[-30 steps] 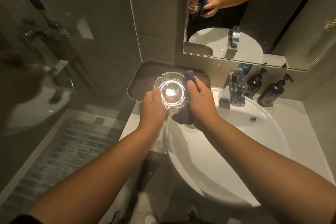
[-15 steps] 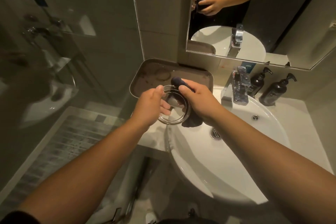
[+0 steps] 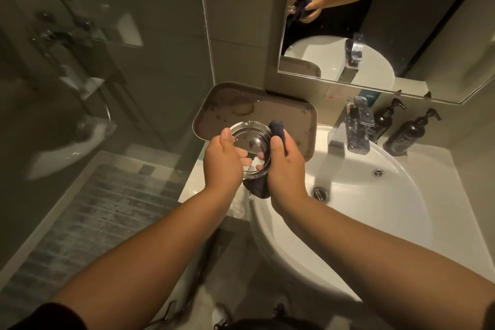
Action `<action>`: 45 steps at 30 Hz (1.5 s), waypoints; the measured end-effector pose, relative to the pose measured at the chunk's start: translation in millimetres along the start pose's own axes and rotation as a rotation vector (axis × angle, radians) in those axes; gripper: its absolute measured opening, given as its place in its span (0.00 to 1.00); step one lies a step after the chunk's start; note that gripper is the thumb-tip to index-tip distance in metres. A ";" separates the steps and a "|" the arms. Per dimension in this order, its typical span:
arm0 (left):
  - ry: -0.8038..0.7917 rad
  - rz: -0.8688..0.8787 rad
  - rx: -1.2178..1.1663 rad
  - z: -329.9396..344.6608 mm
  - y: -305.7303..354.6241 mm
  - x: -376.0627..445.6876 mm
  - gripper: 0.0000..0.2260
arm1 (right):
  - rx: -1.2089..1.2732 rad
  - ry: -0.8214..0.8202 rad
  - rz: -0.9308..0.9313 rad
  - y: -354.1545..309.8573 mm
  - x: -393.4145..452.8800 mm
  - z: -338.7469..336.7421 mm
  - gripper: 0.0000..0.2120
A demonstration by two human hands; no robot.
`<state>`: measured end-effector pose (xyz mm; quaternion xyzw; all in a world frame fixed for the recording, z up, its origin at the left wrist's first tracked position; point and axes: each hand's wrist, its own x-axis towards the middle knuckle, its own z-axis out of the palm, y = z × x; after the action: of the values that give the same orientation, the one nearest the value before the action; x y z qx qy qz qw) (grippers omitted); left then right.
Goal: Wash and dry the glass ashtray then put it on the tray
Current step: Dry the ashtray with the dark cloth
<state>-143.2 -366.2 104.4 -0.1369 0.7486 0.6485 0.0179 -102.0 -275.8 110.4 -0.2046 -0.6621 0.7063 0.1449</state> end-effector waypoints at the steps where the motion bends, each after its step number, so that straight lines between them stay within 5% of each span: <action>1: 0.001 -0.009 0.001 -0.9 -2.8 -0.1 0.18 | 0.003 -0.010 0.015 1.7 -0.8 0.4 0.13; 13: -0.084 -0.141 0.034 -34.1 -36.3 19.4 0.20 | -0.234 -0.381 0.194 5.0 9.7 -9.3 0.08; 23: -0.204 -0.155 0.185 -62.2 -70.3 36.6 0.12 | -0.634 -0.478 0.163 35.2 30.5 20.3 0.07; 38: -0.239 -0.065 1.031 -79.4 -134.6 91.6 0.17 | -1.331 -0.697 0.068 95.4 82.1 89.0 0.15; 45: -0.239 -0.076 1.131 -78.4 -149.6 102.3 0.16 | -1.474 -0.788 0.044 102.5 89.8 100.7 0.22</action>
<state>-195.7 -479.5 -48.6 -0.0586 0.9661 0.1575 0.1962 -222.1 -329.7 3.8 0.0019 -0.9525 0.1150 -0.2821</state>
